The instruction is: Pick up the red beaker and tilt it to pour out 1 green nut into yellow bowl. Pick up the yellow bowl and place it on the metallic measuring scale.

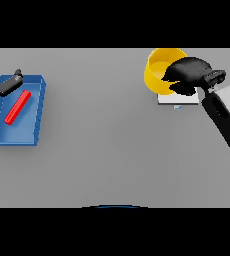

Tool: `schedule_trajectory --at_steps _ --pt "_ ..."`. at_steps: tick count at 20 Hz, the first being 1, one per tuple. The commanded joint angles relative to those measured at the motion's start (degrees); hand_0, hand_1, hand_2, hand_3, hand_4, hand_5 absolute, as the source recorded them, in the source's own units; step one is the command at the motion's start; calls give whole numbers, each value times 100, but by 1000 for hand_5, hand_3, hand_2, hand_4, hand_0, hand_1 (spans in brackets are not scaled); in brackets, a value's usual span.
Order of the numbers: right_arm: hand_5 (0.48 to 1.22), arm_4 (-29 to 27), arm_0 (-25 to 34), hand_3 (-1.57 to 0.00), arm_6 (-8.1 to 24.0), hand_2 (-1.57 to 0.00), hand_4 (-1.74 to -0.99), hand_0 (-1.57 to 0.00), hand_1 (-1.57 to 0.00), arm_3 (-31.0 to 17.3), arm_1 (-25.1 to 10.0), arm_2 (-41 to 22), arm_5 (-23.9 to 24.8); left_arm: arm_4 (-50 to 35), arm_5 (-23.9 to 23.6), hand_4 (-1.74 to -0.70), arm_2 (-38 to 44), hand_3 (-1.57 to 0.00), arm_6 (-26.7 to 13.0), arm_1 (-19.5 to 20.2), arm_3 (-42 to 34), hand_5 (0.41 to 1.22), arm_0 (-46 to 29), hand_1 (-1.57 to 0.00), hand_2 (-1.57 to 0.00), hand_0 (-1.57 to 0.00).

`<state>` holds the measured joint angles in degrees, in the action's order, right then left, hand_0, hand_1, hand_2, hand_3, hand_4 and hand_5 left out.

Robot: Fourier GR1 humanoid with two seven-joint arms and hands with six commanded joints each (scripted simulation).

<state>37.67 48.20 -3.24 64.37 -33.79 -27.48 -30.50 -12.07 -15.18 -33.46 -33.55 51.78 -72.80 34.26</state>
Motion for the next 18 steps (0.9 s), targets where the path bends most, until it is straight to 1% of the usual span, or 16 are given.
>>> schedule_trajectory --at_steps 1,2,3,4,6,9,10,11,12,13,14,15,17,18 --pt "1221 39 41 -1205 -11 -1570 -1720 -1571 -1571 -211 14 11 105 -8 18 -824 23 1 -38 41 14 759 15 1 1 1" --pt "1221 37 102 -1193 -33 -1571 -1720 -1571 -1571 -425 33 35 178 -3 -18 -828 22 1 -67 28 -9 765 15 1 1 1" --pt "1221 36 106 -1181 -232 -1571 -1720 -1571 -1571 -592 -33 42 267 -9 -46 -833 24 1 -62 47 -31 769 -56 1 1 1" --pt "1221 80 159 -1172 -353 -1571 -1720 -1571 -1571 -838 -37 36 405 -18 0 -832 35 1 -73 63 22 773 -46 1 1 1" --pt "1221 123 265 -1182 -356 -1571 -1721 -1571 -1571 -1279 25 52 552 13 -1 -823 22 1 -81 50 43 772 -12 1 1 1" --pt "1221 234 321 -1254 -479 -1571 -1722 -1571 -1571 -1930 114 18 916 -20 3 -818 50 1 -34 94 9 759 -79 1 1 1" --pt "1221 235 334 -1308 -561 -1571 -1723 -1571 -1571 -2063 117 5 982 -10 -3 -818 51 1 -42 65 67 756 -56 1 1 1" --pt "1221 267 373 -1360 -589 -1571 -1724 -1571 -1566 -2232 212 -32 1090 -9 12 -814 54 1 -82 96 24 757 -27 1 1 1" --pt "1221 251 406 -1390 -734 -1571 -1724 -1571 -1567 -2384 231 -32 1161 -12 0 -811 42 1 -65 77 -5 753 -41 1 1 1" --pt "1221 271 456 -1410 -691 -1571 -1724 -1571 -1568 -2564 289 -45 1233 -7 17 -807 42 1 -87 97 2 749 -27 1 1 1" --pt "1221 264 458 -1432 -648 -1571 -1725 -1571 -1561 -2633 346 -70 1262 20 39 -801 36 1 -88 92 68 743 11 1 1 1" --pt "1221 238 493 -1460 -672 -1571 -1726 -1571 -1547 -2713 382 -75 1271 16 45 -796 27 1 -70 62 87 737 12 1 1 1" --pt "1221 253 547 -1500 -638 -1565 -1727 -1571 -1499 -3031 517 -94 1422 26 7 -796 30 1 -79 48 82 729 21 1 1 1" --pt "1221 230 524 -1497 -597 -1566 -1727 -1571 -1491 -3049 517 -102 1425 3 9 -800 43 1 -52 71 67 725 -27 1 1 1"
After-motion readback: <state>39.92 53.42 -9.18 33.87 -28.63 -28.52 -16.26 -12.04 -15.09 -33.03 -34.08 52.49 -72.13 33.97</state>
